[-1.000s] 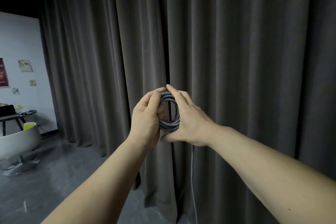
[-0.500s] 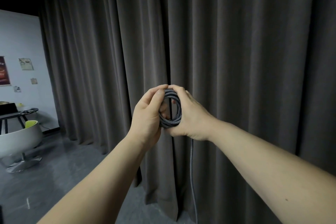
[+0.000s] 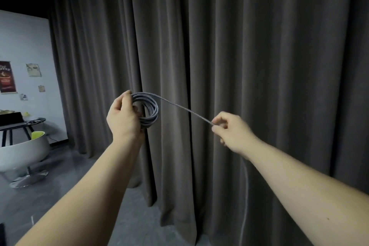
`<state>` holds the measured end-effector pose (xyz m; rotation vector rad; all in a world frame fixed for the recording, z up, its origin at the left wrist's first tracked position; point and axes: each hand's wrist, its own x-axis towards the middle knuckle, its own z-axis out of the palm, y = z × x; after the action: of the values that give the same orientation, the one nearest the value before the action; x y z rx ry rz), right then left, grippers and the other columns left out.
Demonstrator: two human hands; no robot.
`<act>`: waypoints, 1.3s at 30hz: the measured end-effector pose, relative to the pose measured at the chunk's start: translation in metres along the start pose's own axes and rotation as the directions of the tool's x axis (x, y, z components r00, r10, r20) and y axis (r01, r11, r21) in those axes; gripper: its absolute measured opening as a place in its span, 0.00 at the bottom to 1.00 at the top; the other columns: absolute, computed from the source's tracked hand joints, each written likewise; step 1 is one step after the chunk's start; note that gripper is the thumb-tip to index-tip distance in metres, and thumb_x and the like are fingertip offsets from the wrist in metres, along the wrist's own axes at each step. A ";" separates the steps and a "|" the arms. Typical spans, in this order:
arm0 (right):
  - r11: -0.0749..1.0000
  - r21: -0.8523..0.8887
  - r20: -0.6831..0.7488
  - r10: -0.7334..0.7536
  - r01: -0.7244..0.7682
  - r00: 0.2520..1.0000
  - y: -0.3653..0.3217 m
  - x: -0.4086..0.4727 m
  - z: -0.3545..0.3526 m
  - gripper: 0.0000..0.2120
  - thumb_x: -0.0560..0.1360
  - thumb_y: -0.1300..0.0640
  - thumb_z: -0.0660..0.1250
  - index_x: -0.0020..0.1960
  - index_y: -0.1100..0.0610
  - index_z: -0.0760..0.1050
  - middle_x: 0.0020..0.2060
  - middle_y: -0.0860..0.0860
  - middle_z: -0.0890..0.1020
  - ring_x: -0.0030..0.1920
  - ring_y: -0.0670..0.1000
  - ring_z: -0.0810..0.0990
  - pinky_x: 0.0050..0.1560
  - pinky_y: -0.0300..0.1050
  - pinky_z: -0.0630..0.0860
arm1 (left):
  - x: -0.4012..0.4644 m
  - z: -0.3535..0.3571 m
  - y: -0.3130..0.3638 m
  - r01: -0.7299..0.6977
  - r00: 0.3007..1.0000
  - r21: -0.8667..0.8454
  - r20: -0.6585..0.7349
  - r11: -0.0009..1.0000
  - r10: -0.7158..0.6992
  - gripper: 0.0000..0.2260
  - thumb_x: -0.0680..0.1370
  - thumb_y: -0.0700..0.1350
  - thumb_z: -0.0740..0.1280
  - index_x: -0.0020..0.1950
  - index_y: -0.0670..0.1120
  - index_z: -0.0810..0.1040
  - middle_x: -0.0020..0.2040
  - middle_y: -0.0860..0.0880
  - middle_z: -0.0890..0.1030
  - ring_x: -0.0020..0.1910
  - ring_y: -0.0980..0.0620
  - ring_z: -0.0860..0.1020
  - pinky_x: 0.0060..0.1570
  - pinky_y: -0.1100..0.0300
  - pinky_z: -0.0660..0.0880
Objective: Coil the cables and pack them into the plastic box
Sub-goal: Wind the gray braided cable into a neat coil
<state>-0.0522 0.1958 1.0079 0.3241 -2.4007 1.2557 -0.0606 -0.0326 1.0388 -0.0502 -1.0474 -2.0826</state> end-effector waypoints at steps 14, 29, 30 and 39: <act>0.841 0.004 0.086 -0.539 0.541 0.838 -0.069 0.006 0.024 0.03 0.74 0.58 0.70 0.46 0.53 0.83 0.42 0.47 0.77 0.45 0.47 0.79 0.52 0.40 0.73 | -0.042 0.005 -0.020 0.055 0.875 0.214 0.461 0.975 -0.150 0.09 0.80 0.46 0.65 0.53 0.46 0.83 0.48 0.43 0.85 0.48 0.46 0.83 0.52 0.52 0.78; 0.835 0.551 0.122 -0.088 0.006 0.989 -0.040 0.015 0.008 0.08 0.73 0.69 0.68 0.40 0.58 0.74 0.31 0.53 0.75 0.27 0.46 0.70 0.25 0.37 0.66 | -0.051 0.010 -0.033 -0.010 0.863 0.224 0.494 0.975 -0.104 0.05 0.80 0.43 0.66 0.51 0.48 0.82 0.29 0.54 0.70 0.28 0.54 0.66 0.32 0.59 0.68; 0.831 0.555 0.110 -0.092 0.016 0.990 -0.040 0.015 0.007 0.08 0.72 0.71 0.67 0.40 0.59 0.75 0.32 0.54 0.76 0.28 0.46 0.72 0.27 0.36 0.68 | -0.050 0.010 -0.033 -0.009 0.861 0.226 0.498 0.974 -0.108 0.05 0.79 0.42 0.66 0.50 0.48 0.82 0.29 0.54 0.70 0.27 0.54 0.66 0.32 0.59 0.68; 0.913 0.321 -0.096 -0.233 0.252 0.968 -0.033 0.017 0.011 0.09 0.74 0.62 0.69 0.52 0.53 0.82 0.46 0.46 0.85 0.50 0.42 0.82 0.59 0.42 0.76 | -0.051 0.016 -0.031 0.060 0.838 0.157 0.528 0.986 -0.135 0.06 0.80 0.39 0.64 0.54 0.44 0.80 0.27 0.53 0.68 0.26 0.55 0.65 0.32 0.58 0.67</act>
<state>-0.0571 0.1682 1.0341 0.6563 -2.0202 1.5232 -0.0507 0.0210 1.0103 -0.5558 -1.5515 -2.1336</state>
